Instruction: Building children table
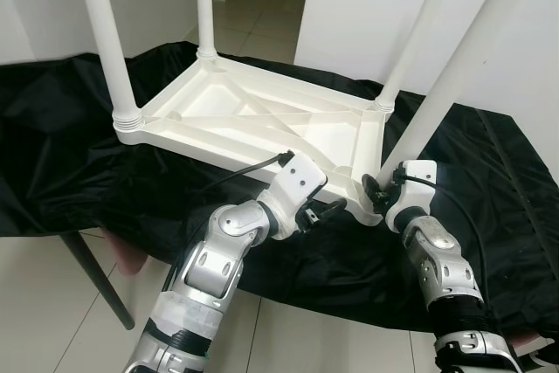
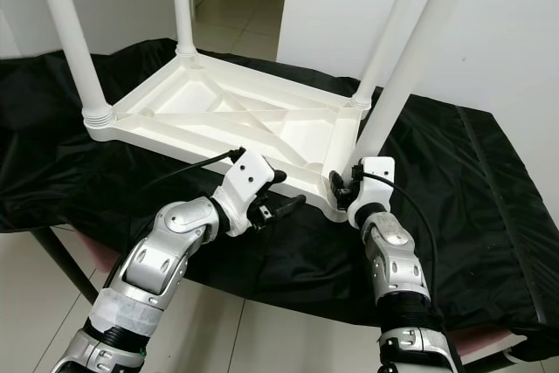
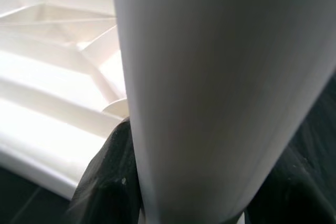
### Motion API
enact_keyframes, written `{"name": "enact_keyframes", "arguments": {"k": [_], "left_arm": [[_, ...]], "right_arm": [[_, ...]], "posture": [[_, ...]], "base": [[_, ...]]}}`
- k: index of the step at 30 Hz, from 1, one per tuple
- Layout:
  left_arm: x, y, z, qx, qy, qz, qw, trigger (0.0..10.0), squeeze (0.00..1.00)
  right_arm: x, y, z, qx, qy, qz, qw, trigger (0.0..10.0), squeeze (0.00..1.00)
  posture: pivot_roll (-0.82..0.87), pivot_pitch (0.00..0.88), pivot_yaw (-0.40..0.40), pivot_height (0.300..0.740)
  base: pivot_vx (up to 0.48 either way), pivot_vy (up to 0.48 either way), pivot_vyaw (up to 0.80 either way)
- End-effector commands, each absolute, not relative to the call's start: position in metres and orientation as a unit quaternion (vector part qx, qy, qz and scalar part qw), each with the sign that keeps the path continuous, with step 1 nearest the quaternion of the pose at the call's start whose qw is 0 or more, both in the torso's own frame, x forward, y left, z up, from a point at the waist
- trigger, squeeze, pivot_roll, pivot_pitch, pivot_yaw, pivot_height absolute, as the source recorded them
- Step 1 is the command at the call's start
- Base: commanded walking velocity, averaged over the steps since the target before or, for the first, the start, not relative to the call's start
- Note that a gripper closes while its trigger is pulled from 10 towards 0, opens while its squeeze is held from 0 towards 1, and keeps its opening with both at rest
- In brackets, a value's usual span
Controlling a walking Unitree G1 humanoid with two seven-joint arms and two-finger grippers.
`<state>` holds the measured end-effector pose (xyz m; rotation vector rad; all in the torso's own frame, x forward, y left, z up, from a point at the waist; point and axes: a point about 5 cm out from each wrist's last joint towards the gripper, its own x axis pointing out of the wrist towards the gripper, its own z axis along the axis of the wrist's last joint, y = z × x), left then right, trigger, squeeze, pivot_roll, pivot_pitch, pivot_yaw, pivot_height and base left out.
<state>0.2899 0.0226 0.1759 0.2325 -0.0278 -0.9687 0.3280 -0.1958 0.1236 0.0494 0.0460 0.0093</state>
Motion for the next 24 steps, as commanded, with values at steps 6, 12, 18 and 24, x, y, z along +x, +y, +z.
{"name": "enact_keyframes", "arguments": {"k": [6, 12, 18, 24], "left_arm": [[0.291, 0.023, 0.172, 0.113, -0.008, -0.43, 0.896, 10.0, 0.0], [0.292, 0.022, 0.172, 0.11, -0.009, -0.426, 0.898, 10.0, 0.0], [0.292, 0.022, 0.171, 0.111, -0.008, -0.426, 0.898, 10.0, 0.0], [0.291, 0.024, 0.172, 0.111, -0.009, -0.424, 0.899, 10.0, 0.0]], "right_arm": [[0.31, -0.186, 0.121, 0.056, 0.012, -0.194, 0.979, 10.0, 0.0], [0.306, -0.175, 0.125, 0.073, 0.006, -0.231, 0.97, 10.0, 0.0], [0.309, -0.187, 0.132, 0.067, -0.01, -0.208, 0.976, 10.0, 0.91], [0.306, -0.197, 0.143, 0.073, -0.049, -0.165, 0.982, 10.0, 1.0]], "posture": [[0.01, 0.0, -0.116, 0.74], [0.01, 0.0, -0.119, 0.74], [0.01, 0.0, -0.119, 0.74], [0.01, 0.0, -0.119, 0.74]], "base": [[0.0, 0.0, 0.0], [0.0, 0.0, 0.0], [0.0, 0.0, 0.0], [0.0, 0.0, 0.0]]}}
